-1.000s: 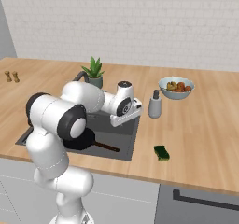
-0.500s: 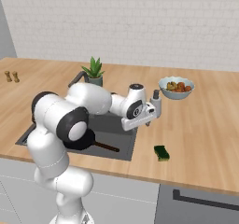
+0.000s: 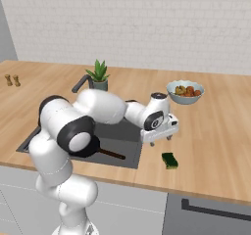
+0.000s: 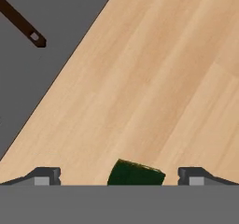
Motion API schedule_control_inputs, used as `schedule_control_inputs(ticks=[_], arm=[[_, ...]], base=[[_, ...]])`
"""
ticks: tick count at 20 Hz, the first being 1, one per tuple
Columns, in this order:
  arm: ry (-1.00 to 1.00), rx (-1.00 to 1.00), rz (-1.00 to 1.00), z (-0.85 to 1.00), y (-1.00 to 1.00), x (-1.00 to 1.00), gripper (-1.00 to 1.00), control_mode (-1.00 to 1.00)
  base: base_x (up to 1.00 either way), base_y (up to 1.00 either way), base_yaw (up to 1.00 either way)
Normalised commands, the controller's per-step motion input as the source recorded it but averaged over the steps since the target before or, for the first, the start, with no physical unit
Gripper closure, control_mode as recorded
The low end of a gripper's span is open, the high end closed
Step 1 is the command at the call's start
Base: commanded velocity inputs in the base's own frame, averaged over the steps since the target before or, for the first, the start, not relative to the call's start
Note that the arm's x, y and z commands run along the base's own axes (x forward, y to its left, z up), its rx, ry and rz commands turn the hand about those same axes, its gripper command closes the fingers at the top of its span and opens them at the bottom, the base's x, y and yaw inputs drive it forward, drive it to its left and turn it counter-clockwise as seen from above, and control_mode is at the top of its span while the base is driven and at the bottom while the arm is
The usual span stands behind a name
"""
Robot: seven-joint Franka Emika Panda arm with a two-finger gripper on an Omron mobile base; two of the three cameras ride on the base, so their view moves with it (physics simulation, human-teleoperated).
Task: Pick the pan and sponge and place them into the sink. Then turn on the water.
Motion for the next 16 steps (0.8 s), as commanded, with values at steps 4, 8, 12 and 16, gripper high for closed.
schedule_control_inputs(ticks=[4, 8, 12, 16], arm=[[0.0, 0.0, -0.06, 0.0, -0.24, -0.38, -1.0, -1.0], [0.0, 0.0, -0.09, -0.03, -0.15, -0.25, -1.0, -1.0], [0.0, 0.0, -0.07, -0.11, -0.01, -0.27, -1.0, -1.0], [0.0, 0.0, -0.04, -0.17, 0.0, -0.12, -1.0, -1.0]], base=[[0.0, 0.0, 0.0], [0.0, 0.0, 0.0], [0.0, 0.0, 0.0], [0.0, 0.0, 0.0]])
